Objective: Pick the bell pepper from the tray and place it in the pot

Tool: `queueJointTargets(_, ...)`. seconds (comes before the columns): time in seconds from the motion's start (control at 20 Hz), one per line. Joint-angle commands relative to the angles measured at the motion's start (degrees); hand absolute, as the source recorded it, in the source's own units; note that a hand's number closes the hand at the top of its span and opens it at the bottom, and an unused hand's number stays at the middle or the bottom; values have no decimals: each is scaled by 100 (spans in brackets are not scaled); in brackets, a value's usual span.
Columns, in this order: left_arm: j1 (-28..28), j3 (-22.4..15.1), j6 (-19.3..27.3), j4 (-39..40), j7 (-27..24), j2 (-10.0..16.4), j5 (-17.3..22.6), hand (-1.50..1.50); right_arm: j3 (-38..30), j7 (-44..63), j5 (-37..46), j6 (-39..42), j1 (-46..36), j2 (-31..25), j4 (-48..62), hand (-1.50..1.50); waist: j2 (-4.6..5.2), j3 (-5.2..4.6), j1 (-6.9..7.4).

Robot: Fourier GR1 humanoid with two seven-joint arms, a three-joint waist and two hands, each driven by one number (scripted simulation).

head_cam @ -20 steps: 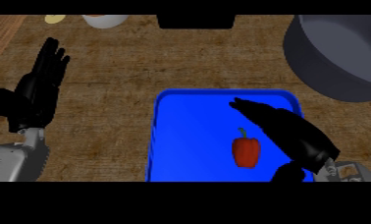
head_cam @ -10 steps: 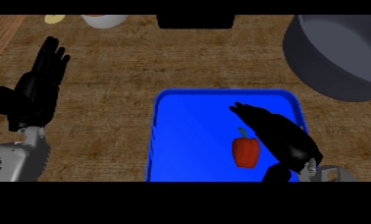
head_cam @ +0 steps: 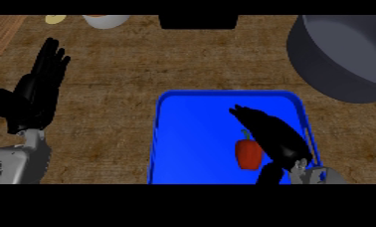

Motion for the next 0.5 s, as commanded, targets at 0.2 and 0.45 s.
queueJointTargets(0.2,-122,126,-138,266,-195,-248,-228,0,-77,-784,644,-493,140,339,1060,-150,6,1,-8)
queueJointTargets(0.45,247,96,-195,-55,-138,-309,-198,0,267,-1985,1062,-688,505,-467,737,150,1,3,-16)
